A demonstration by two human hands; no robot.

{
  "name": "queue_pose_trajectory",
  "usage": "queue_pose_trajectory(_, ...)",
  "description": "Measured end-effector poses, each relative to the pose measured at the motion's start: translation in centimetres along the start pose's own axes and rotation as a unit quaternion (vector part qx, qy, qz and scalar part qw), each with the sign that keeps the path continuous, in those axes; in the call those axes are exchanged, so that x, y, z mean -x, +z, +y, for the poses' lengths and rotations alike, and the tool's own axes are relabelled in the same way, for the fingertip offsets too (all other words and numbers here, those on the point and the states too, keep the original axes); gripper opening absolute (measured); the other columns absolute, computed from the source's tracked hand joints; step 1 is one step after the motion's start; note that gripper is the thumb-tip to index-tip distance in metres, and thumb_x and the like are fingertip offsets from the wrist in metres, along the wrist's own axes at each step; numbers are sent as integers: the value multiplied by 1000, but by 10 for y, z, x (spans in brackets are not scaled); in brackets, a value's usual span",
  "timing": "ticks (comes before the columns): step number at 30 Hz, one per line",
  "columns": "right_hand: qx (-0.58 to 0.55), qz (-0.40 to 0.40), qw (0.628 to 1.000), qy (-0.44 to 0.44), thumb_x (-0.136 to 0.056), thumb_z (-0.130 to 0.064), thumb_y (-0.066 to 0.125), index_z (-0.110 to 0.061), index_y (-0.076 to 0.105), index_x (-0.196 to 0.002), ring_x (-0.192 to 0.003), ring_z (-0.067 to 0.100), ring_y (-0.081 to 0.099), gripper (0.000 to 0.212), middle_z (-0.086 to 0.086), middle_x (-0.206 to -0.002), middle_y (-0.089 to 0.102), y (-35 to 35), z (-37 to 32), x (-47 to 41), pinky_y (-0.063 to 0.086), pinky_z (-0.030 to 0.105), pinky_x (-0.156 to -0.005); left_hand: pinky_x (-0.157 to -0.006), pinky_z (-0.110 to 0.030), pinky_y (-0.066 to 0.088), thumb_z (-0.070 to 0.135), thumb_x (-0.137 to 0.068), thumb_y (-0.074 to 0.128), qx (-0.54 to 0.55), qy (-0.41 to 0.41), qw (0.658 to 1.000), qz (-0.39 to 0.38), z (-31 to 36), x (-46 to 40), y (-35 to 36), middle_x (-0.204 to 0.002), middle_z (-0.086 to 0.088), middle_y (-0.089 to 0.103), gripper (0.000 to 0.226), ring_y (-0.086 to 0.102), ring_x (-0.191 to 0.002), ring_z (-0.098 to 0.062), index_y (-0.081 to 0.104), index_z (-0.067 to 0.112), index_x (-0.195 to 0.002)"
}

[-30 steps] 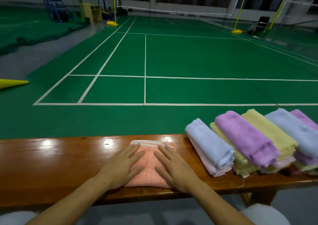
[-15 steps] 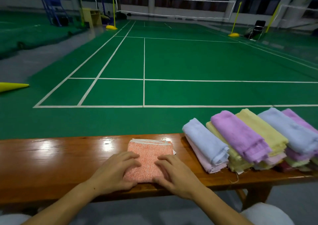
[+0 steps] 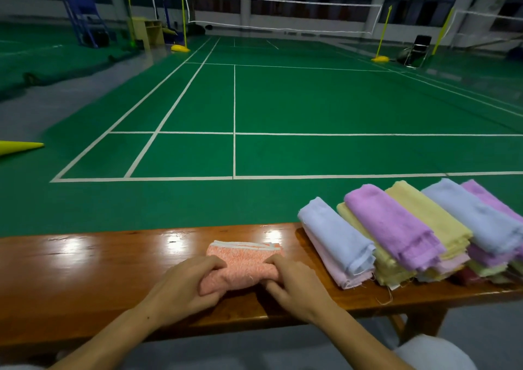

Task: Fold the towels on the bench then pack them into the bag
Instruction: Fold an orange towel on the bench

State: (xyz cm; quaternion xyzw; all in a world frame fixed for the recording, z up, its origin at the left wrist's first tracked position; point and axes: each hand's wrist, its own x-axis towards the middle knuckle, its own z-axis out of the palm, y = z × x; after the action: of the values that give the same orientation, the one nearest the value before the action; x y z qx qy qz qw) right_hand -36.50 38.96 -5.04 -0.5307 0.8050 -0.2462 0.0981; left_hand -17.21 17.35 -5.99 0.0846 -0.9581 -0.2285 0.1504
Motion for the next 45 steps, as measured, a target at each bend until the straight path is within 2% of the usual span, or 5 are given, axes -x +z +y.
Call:
queue_pose_trajectory(14,-1,95,979,179,-98,-66,47,-28,67,-105,-75,4,58,44,-16,-86,60,14,14,-42,51,21,-67,-67,-25,46,60,-92,65,83,-188,973,102,-19,-38,15,-89,22,70,24,62,-80,0,75,39,-100)
queue_pose_trajectory(21,183,170,967,55,-96,-36,62,-21,57,-140,-126,28,60,46,9,-143,61,21,6,-47,53,44,-104,-83,-24,47,45,-103,58,-69,-137,980,125,-14,-46,27,-122,15,61,28,57,-108,-6,69,41,-128)
queue_pose_trajectory(27,148,-91,985,14,-97,-70,-11,-25,2,-167,-158,21,-16,85,-3,-175,-3,37,-1,-36,2,53,-130,-117,-35,31,64,-103,5,-135,-133,982,-11,-13,-45,47,-157,14,48,72,38,-146,-11,49,35,-152)
queue_pose_trajectory(38,149,-59,985,66,-95,-77,8,-32,40,-153,-132,14,44,80,-7,-151,50,6,5,-20,39,34,-112,-55,-26,33,77,-78,70,17,-324,946,3,-16,-49,11,-75,13,55,57,49,-67,-5,58,23,-91)
queue_pose_trajectory(45,52,-36,997,47,-93,-70,43,-34,43,-143,-121,9,39,62,-11,-137,46,2,4,-24,45,35,-105,-83,-39,58,54,-74,88,205,-233,948,68,-14,-57,8,-103,14,69,40,64,-95,-6,69,33,-102)
